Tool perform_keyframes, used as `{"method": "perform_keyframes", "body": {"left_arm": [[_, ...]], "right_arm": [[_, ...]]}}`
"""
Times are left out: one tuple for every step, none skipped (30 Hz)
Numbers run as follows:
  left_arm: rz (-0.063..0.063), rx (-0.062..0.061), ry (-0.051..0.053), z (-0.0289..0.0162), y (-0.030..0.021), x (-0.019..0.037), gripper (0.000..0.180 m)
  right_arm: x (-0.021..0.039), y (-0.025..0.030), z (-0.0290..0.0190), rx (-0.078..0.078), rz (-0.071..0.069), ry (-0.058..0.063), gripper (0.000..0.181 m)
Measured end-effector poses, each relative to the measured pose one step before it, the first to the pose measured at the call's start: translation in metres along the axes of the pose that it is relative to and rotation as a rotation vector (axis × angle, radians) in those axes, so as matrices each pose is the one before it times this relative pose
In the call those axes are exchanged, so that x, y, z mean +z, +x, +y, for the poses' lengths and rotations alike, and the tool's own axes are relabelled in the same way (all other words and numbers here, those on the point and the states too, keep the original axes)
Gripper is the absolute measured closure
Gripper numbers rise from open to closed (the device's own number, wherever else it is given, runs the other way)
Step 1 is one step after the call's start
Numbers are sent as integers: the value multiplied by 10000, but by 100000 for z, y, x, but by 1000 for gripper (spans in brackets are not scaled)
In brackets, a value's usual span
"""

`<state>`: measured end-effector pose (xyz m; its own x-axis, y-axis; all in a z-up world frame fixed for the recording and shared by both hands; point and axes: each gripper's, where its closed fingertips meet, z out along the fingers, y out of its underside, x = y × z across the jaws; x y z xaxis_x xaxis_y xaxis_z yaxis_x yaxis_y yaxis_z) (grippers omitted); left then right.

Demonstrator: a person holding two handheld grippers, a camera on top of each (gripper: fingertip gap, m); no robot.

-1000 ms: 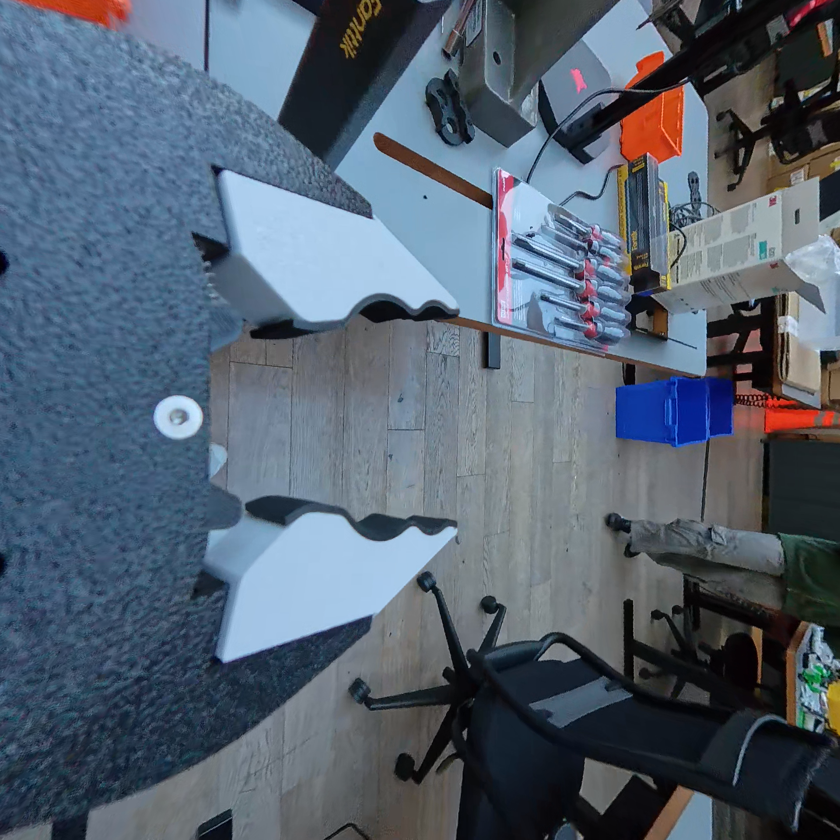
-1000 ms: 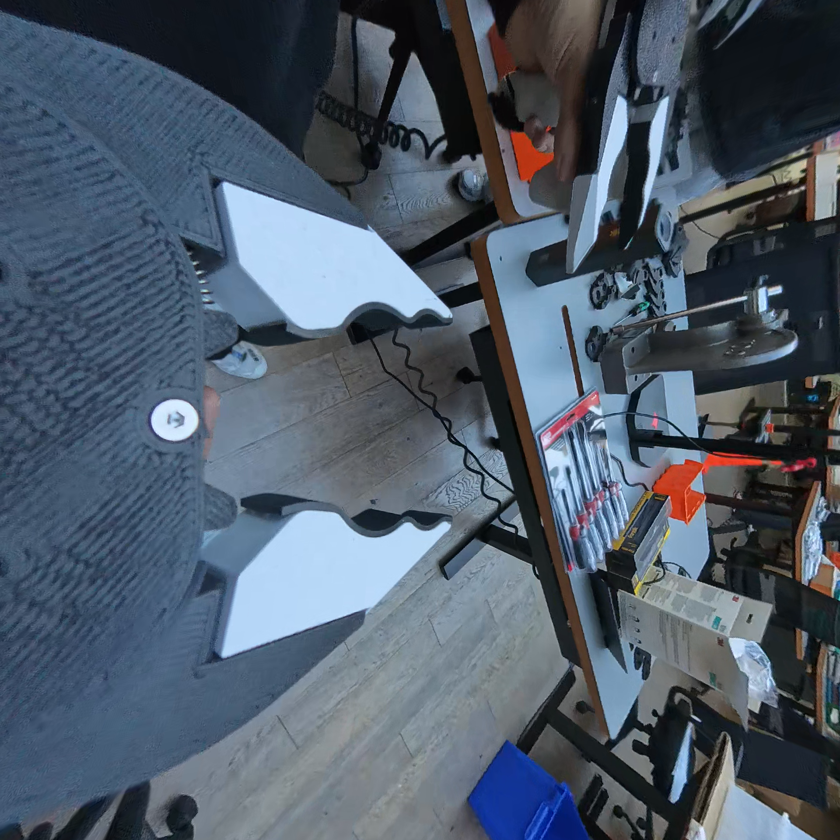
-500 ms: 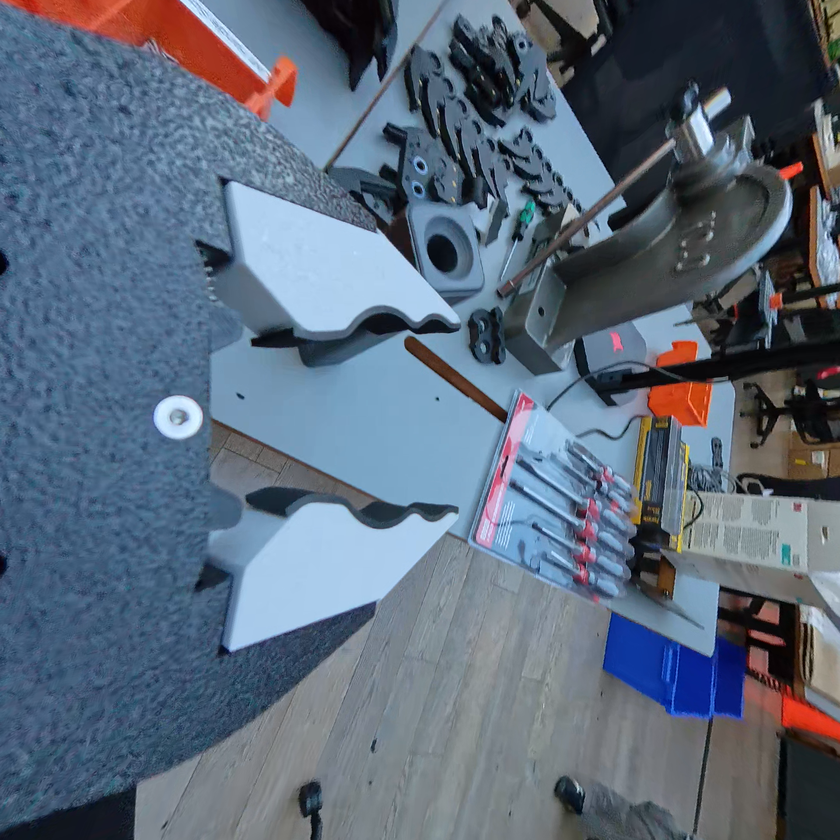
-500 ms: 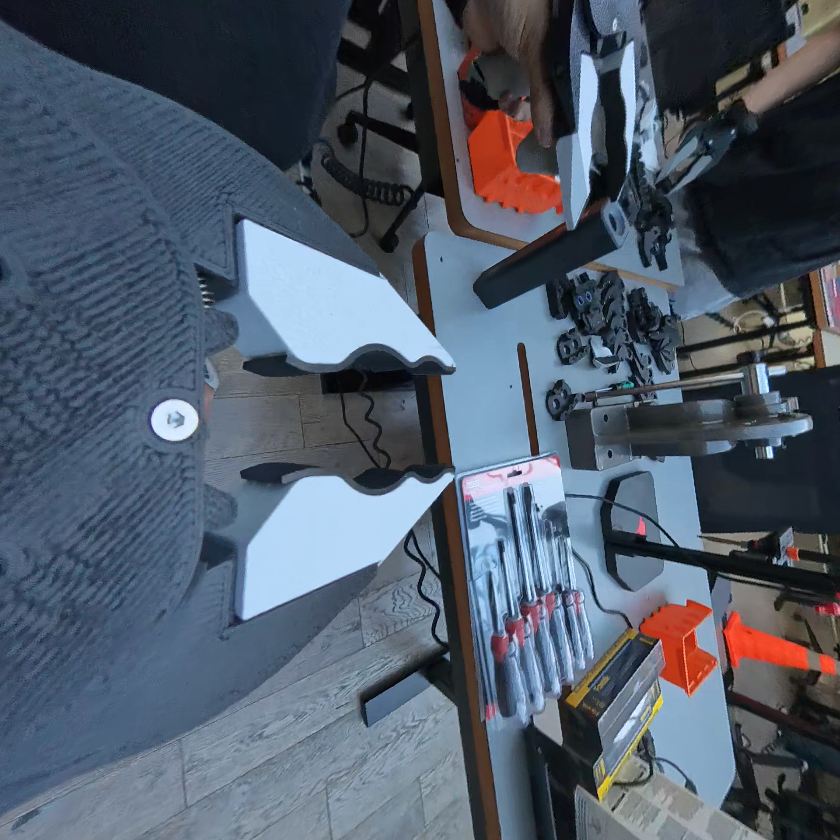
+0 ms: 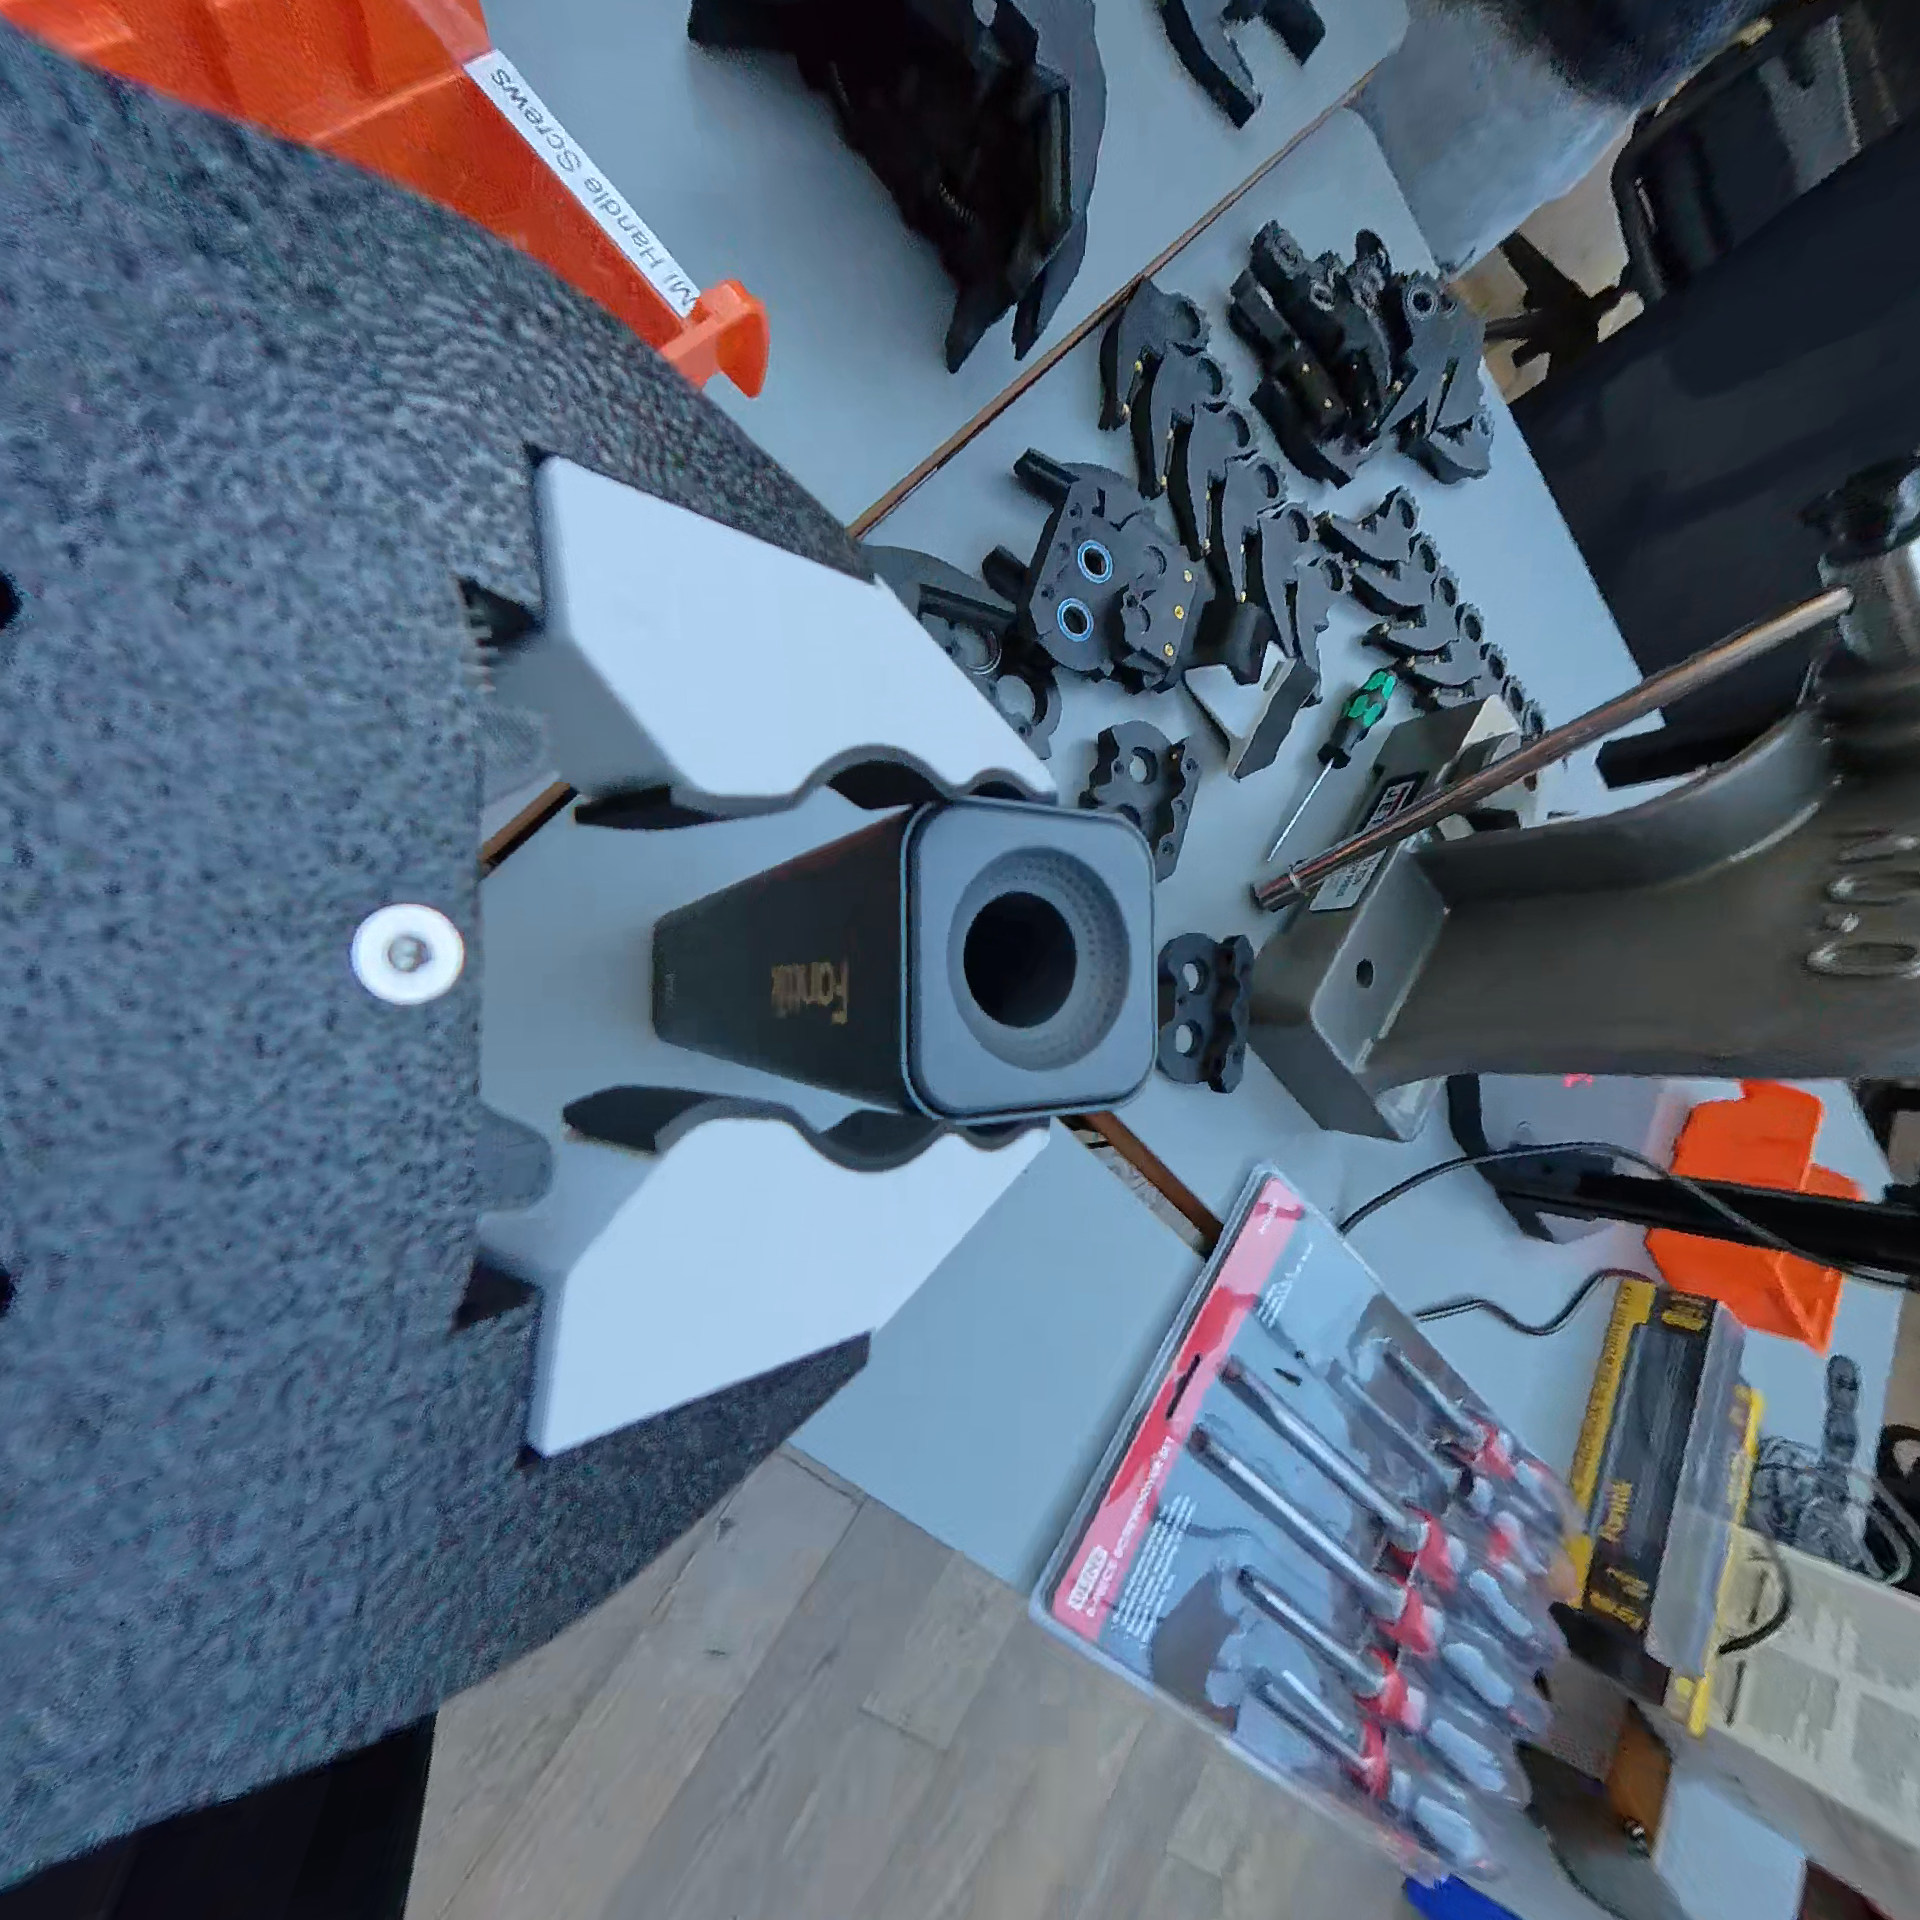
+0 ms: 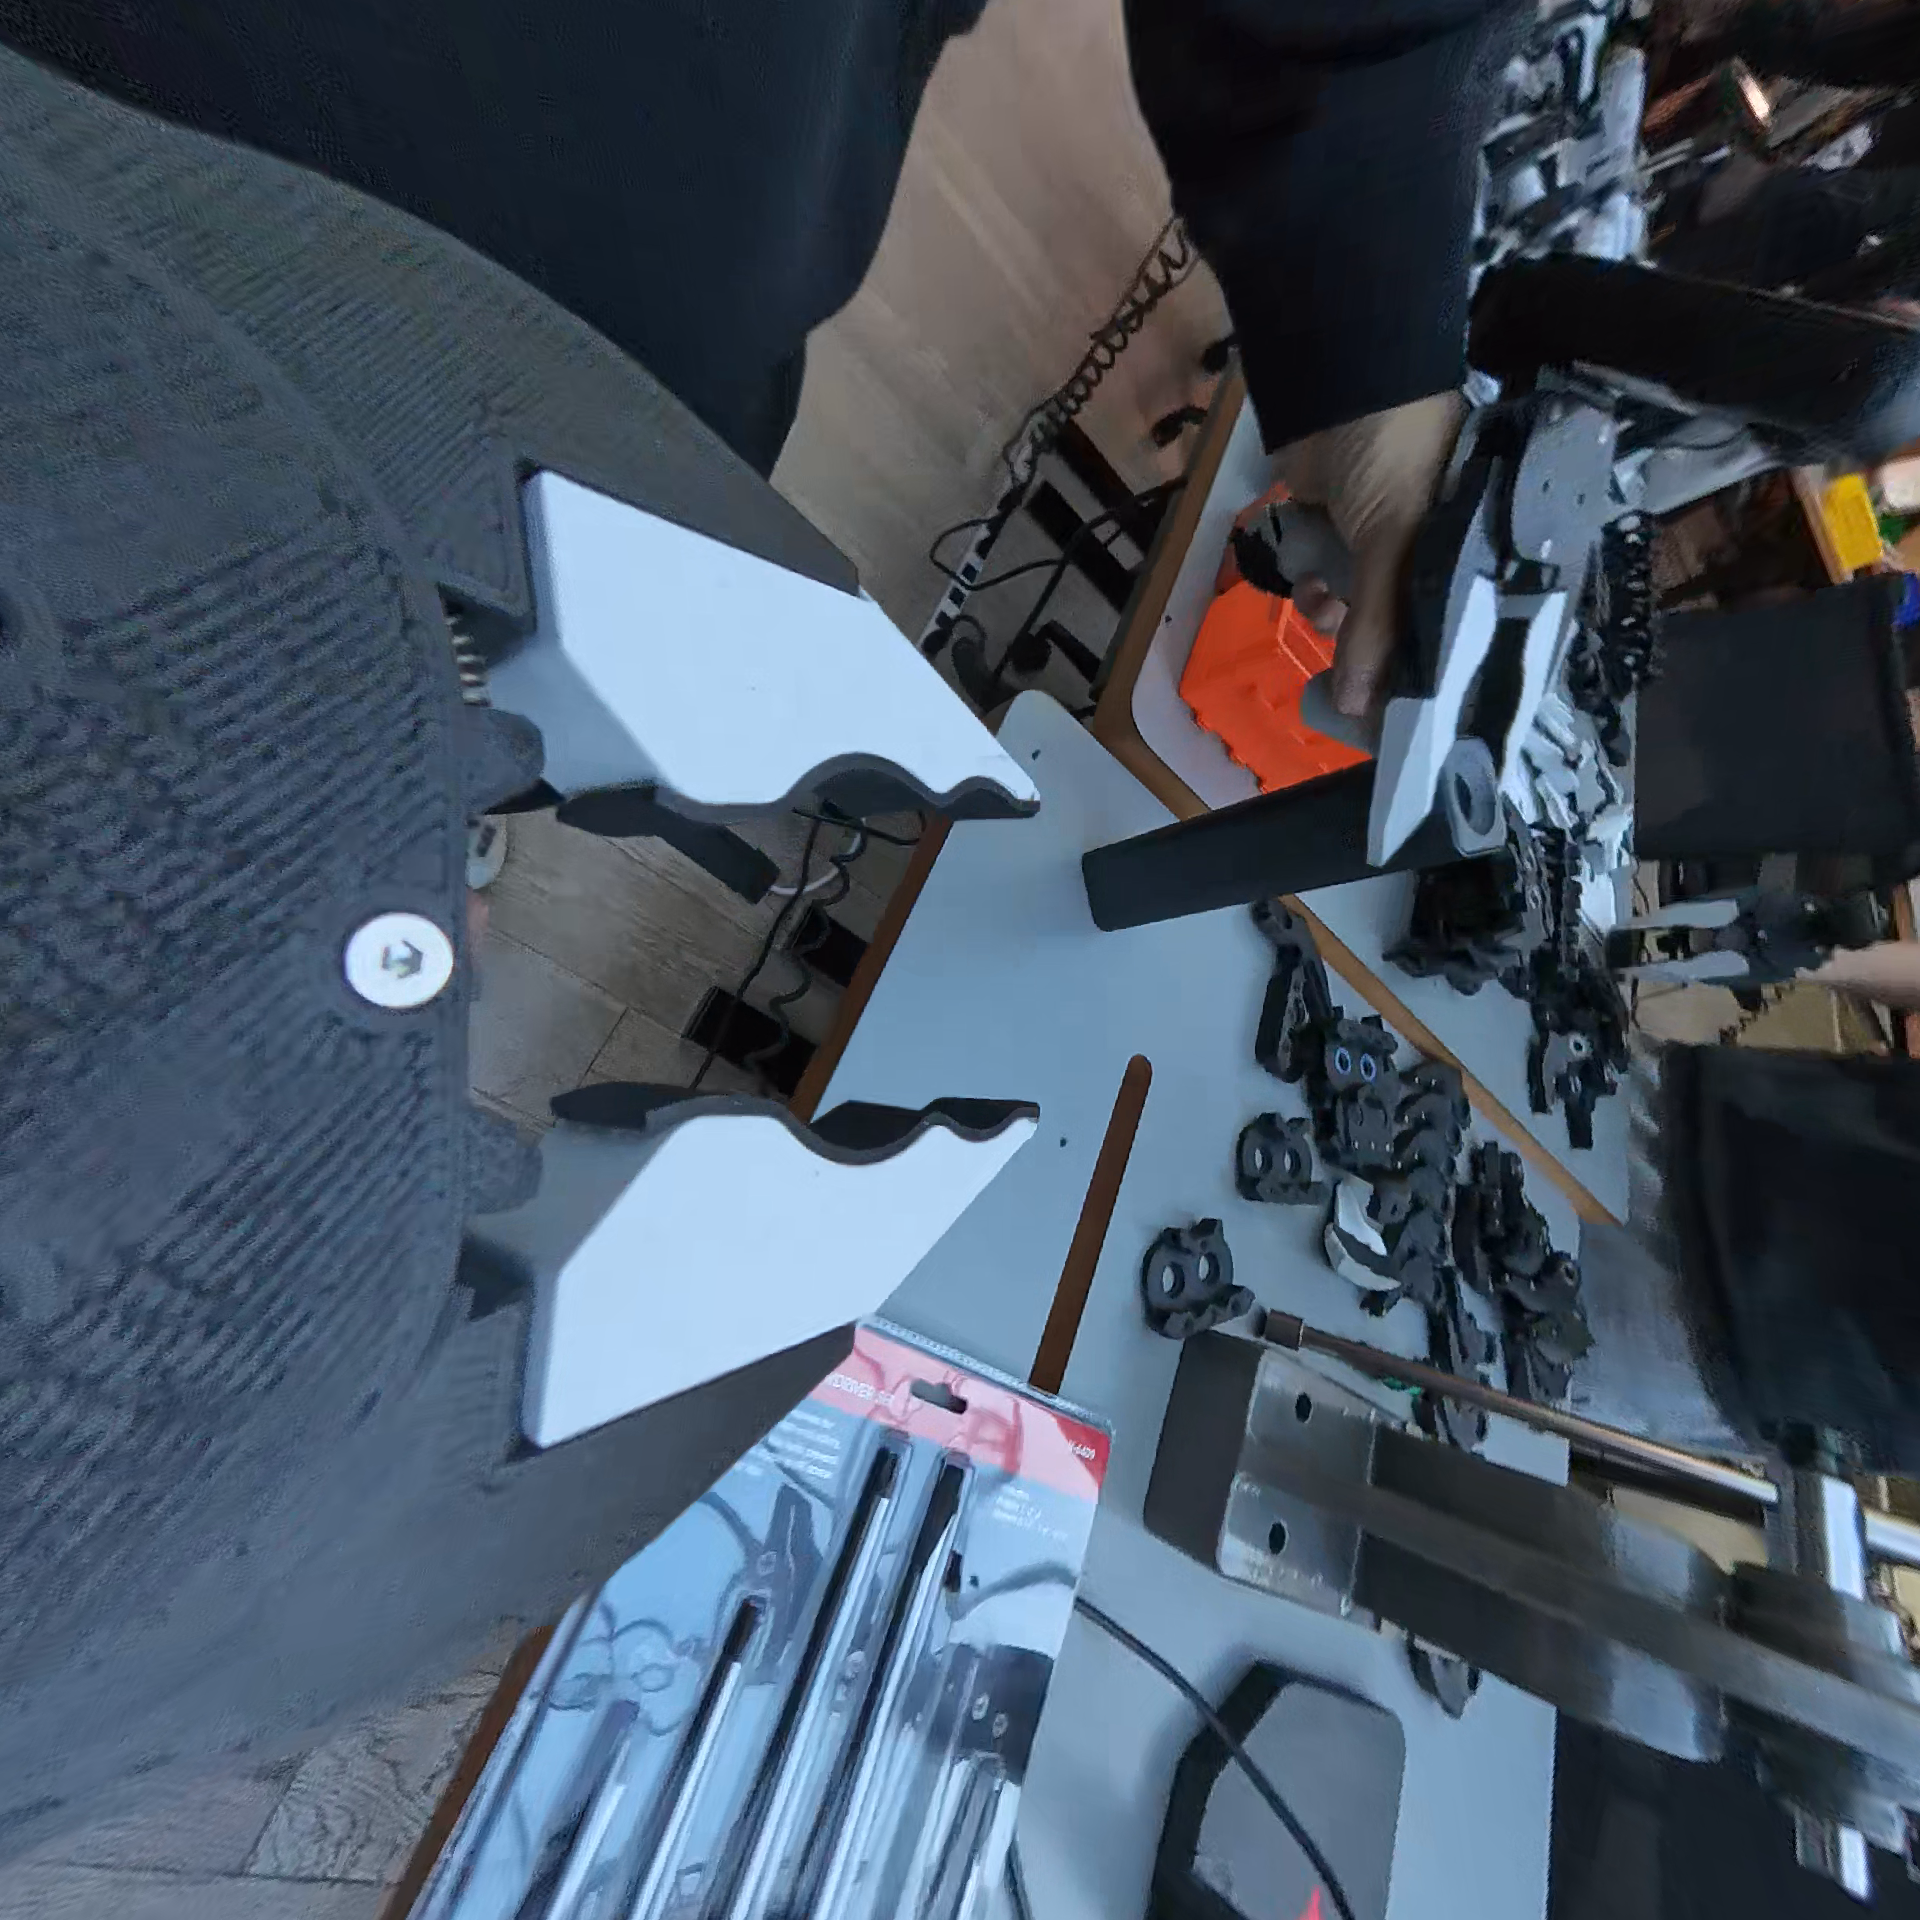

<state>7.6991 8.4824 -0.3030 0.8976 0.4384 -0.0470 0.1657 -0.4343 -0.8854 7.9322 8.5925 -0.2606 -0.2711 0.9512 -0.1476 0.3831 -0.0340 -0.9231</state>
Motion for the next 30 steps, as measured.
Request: {"method": "perform_keyframes", "body": {"left_arm": [[-43,-76,22,-72,-115,128,126],[-41,-33,-20,-62,-21,95,126],[2,20,-9,-49,118,78,126],[9,40,6,-73,140,71,126],[14,65,-35,-38,152,81,126],[32,96,-97,-48,213,103,126],[96,146,-122,-74,311,141,126],[148,131,-128,-104,377,174,126],[172,71,-100,-177,403,186,126],[225,88,-12,-328,463,191,126],[281,150,94,-530,543,212,126],[315,166,174,-672,561,265,126],[404,235,215,-722,682,348,126],[496,270,212,-743,783,533,126],[516,182,194,-682,742,662,126],[519,119,164,-541,697,700,126],[530,127,140,-468,690,768,126],[546,186,120,-367,723,806,126],[538,251,93,-289,714,866,126],[494,237,49,-192,651,895,126],[411,175,-18,-39,515,848,126],[318,114,-77,89,393,823,126],[235,70,-118,172,282,745,126],[160,56,-33,42,238,620,126],[91,16,33,-159,148,423,126],[86,-5,-41,-102,170,309,126],[51,19,-38,-83,149,257,127],[-50,-22,-41,-50,-55,126,127],[-63,-40,-33,42,-162,-33,127],[-42,-63,-8,71,-165,-124,127]], "right_arm": [[695,133,172,-269,-192,-219,121],[847,305,290,-259,-72,-259,112],[917,306,328,-261,-5,-262,105],[996,352,319,-192,67,-229,99],[1118,297,129,-54,94,-114,92],[1050,125,-49,13,22,-39,87],[1181,54,-35,-39,10,-62,87],[1218,71,-2,-91,55,-72,86],[1219,-50,-66,-42,-5,-41,86],[1193,-140,-135,17,-58,-45,86],[1037,-6,-202,51,42,-25,85],[958,-88,-383,72,-7,57,83],[819,-169,-526,77,-84,149,81],[740,-49,-454,56,-11,176,79],[645,185,-132,12,154,78,78],[504,249,101,10,146,17,76],[381,288,191,62,170,18,75],[307,256,189,15,128,23,79],[279,297,206,-22,102,16,84],[197,435,115,24,160,42,88],[142,591,24,19,284,49,93],[19,690,192,-29,330,-2,97],[1,788,226,0,406,-2,101],[191,673,240,37,368,-11,106],[236,514,314,13,317,-37,109],[195,319,213,-27,249,-21,114],[158,98,27,-134,169,46,118],[91,257,-97,-190,301,115,118],[116,100,-59,21,159,97,119],[129,-46,-56,95,-12,43,119]]}}
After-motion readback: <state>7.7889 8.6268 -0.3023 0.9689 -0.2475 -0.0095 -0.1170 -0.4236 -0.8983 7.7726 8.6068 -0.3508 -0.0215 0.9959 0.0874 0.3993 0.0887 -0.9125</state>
